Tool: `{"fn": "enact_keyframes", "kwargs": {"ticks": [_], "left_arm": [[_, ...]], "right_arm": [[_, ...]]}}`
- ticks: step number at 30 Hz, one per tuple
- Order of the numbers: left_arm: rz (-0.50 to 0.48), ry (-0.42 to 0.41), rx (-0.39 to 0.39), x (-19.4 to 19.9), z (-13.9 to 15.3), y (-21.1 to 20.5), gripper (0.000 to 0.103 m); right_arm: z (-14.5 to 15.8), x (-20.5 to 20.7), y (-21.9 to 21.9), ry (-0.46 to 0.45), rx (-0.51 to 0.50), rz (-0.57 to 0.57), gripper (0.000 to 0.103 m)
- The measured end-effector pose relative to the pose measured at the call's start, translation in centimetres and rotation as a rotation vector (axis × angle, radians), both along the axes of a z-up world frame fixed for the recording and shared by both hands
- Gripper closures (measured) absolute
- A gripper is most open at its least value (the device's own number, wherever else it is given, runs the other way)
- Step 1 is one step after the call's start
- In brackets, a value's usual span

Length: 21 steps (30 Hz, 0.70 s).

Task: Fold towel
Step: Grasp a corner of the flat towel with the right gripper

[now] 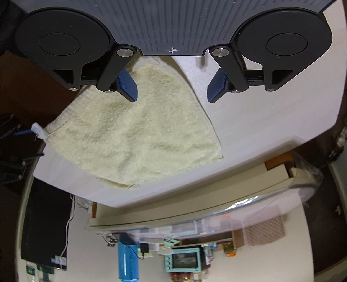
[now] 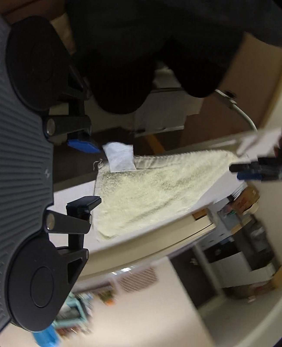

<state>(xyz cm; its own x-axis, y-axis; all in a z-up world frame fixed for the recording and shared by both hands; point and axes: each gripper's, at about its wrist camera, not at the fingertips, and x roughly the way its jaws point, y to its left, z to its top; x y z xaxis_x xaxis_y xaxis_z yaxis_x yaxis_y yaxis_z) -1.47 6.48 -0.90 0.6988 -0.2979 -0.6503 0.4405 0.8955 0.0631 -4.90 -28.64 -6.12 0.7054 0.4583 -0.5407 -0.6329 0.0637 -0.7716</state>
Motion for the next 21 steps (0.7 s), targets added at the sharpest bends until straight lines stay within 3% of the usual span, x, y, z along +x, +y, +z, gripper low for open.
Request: {"fn": "enact_keyframes", "kwargs": {"ticks": [4,9,10,13,16,21], "left_arm": [[0.01,0.0,-0.012,-0.5,0.0,-0.3,0.023],[0.029,0.004,-0.039,-0.7,0.0,-0.3,0.021],[0.032,0.004,-0.04,-0.7,0.0,-0.3,0.021],[0.041,0.004,-0.035,-0.8,-0.1,-0.3,0.021],[0.045,0.001,-0.024,-0.9,0.0,-0.2,0.021],[0.053,-0.049,0.042,-0.6,0.7,-0.1,0.02]], "right_arm": [[-0.8,-0.1,0.2,-0.025,0.021,0.049,0.059],[-1.3,0.0,0.4,-0.018,0.04,0.056,0.07],[-1.3,0.0,0.5,-0.017,0.043,0.056,0.081],[-0.7,-0.1,0.2,-0.002,0.078,0.057,0.096],[0.6,-0.1,0.0,0.021,0.122,0.04,0.096],[2.2,0.0,-0.2,0.005,0.09,0.05,0.097]]}}
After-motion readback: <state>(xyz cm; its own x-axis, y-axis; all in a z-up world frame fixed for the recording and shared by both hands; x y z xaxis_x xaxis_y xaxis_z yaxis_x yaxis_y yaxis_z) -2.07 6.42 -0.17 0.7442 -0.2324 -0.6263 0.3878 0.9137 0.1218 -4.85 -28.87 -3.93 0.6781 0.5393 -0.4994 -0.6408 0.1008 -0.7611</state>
